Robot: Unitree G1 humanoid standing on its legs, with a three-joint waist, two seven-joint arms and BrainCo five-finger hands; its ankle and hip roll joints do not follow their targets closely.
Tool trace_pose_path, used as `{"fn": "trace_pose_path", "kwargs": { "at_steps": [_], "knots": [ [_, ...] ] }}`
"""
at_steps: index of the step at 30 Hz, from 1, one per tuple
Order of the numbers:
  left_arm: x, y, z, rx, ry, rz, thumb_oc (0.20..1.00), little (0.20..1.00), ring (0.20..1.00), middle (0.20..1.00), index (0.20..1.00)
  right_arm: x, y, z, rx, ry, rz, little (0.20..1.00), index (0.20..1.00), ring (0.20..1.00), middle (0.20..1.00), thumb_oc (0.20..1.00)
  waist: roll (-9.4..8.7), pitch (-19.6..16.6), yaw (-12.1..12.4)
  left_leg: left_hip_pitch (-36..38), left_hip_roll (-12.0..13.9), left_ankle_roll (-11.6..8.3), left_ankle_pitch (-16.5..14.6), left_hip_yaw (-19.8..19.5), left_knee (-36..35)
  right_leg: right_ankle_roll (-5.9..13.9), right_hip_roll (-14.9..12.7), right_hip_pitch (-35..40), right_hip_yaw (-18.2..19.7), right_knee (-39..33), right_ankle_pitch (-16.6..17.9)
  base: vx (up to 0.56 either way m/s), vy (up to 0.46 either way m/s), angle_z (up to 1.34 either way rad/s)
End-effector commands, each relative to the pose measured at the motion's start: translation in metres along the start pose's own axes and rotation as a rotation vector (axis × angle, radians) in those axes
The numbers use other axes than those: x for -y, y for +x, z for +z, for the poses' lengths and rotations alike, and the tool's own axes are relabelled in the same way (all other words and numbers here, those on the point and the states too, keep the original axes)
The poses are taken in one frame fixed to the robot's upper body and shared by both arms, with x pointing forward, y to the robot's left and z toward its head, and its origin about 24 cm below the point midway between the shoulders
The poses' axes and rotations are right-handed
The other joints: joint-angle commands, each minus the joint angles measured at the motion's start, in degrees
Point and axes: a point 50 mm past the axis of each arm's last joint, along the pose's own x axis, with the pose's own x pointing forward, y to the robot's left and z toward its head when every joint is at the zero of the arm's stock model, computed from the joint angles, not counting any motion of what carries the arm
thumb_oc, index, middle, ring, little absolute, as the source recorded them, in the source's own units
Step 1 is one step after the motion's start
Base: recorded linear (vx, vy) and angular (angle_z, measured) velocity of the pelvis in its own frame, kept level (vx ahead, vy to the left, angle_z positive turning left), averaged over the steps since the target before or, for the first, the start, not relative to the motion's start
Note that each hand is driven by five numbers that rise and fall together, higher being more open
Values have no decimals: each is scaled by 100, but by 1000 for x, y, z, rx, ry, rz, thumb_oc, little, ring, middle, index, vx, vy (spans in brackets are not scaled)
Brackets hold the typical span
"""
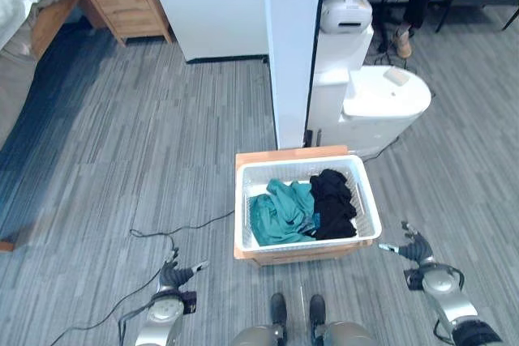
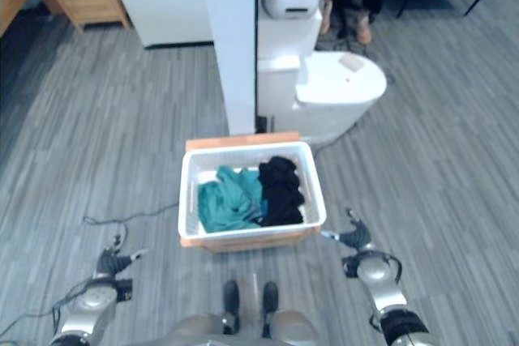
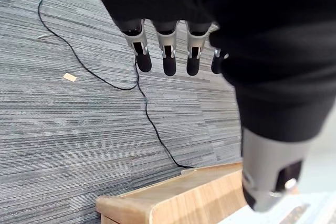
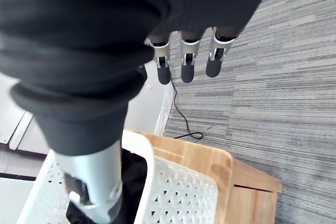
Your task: Grab the laundry basket,head to the washer,open it,put in the laundry and shut it.
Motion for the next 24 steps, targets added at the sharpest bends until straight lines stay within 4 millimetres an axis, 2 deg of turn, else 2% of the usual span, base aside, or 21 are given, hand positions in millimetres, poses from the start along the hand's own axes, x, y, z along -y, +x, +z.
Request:
{"fn": "trace_pose_path", "kwargs": {
  "at_steps": [1,5,8,11,14,15,16,17,18,24],
  "knots": [
    [0,12,42,168,14,28,1000,1000,1000,1000,1000,4,11,28,100,-59,-42,1000,1000,1000,1000,1000,-358,-18,62,74,33,-144,-526,254,268,677,-313,-506,351,-96,285,-89,-5,-7],
    [21,19,70,241,43,-13,1000,1000,1000,1000,1000,-4,19,44,122,-45,-52,1000,1000,1000,1000,1000,-368,46,9,-257,28,-139,-396,284,216,661,-320,-884,359,-10,342,-86,-11,-4],
    [47,27,95,287,90,-57,1000,1000,1000,1000,1000,-18,28,61,134,-52,-28,1000,1000,1000,1000,1000,-386,176,-23,-551,34,-152,-205,300,74,661,-331,-1255,359,70,386,-85,-53,-4],
    [63,31,106,292,157,-73,1000,1000,1000,1000,1000,-31,33,73,144,-75,6,1000,1000,1000,1000,1000,-380,268,-18,-647,56,-170,-115,308,-13,675,-335,-1411,357,98,411,-50,-33,-3],
    [71,35,107,271,207,-77,1000,1000,1000,1000,1000,-43,36,82,149,-90,34,1000,1000,1000,1000,1000,-372,337,-19,-699,59,-183,-72,304,-36,672,-326,-1477,344,97,420,-13,-11,0],
    [77,37,106,245,251,-85,1000,1000,1000,1000,1000,-51,38,91,163,-96,58,1000,1000,1000,1000,1000,-357,416,-23,-715,64,-189,-68,291,-40,674,-313,-1492,342,98,424,0,0,0],
    [82,38,109,246,272,-87,316,316,316,316,316,-59,38,100,185,-79,75,520,520,520,520,520,-344,476,-28,-723,63,-195,-56,301,-40,682,-304,-1494,357,95,441,-30,-20,-2],
    [82,38,109,246,272,-87,316,316,316,316,316,-59,38,101,185,-79,75,401,401,401,401,401,-348,466,-28,-741,60,-196,-45,304,-40,681,-307,-1511,360,90,454,-14,-9,-3],
    [82,38,109,246,272,-87,200,200,200,200,200,-59,38,101,185,-78,75,200,200,200,200,200,-349,463,-28,-744,60,-196,-45,304,-40,681,-307,-1514,361,90,454,0,0,0],
    [88,27,116,333,184,-107,200,200,200,200,200,-67,25,105,264,30,116,200,200,200,200,200,-308,501,-32,-564,52,-196,-114,312,-40,692,-298,-1348,361,68,422,8,2,0]
  ]
}}
